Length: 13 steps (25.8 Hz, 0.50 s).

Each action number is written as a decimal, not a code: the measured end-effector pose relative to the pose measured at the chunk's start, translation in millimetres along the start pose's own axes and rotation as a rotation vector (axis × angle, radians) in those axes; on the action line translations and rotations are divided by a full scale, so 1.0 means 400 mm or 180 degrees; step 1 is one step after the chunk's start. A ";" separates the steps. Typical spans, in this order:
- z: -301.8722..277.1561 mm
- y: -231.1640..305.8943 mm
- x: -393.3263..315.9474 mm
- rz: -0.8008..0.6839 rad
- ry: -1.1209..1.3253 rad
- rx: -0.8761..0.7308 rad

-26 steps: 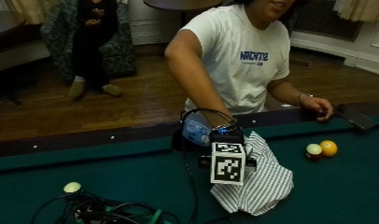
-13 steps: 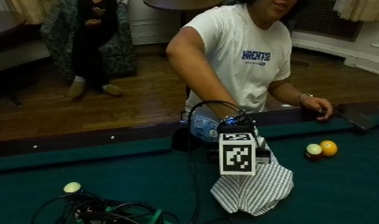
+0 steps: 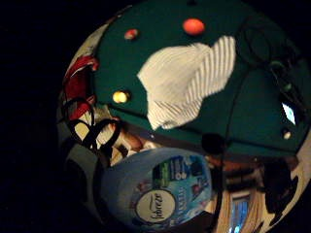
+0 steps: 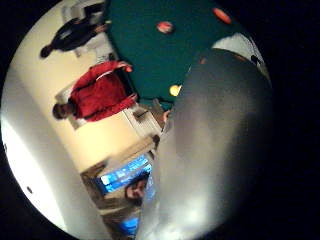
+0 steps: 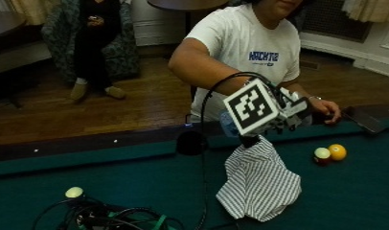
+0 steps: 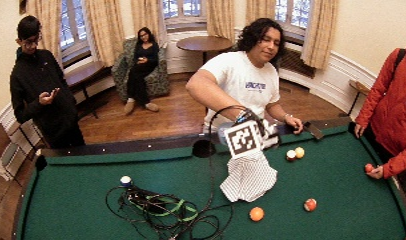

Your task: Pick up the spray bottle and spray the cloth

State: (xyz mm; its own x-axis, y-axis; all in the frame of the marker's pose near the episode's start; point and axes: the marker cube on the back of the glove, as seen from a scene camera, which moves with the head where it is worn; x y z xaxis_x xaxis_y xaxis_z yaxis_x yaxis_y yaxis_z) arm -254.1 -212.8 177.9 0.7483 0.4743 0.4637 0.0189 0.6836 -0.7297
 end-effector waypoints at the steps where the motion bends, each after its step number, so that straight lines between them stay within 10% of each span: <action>1: 0.002 0.007 -0.019 -0.0189 -0.0083 0.0113; 13: 0.262 -0.055 -0.179 -0.1699 -0.1045 0.0606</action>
State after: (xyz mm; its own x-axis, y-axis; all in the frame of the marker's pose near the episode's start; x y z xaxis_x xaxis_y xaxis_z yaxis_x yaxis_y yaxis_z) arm -377.6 -203.7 213.4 0.4267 0.1666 0.8889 0.1914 0.9440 -0.2688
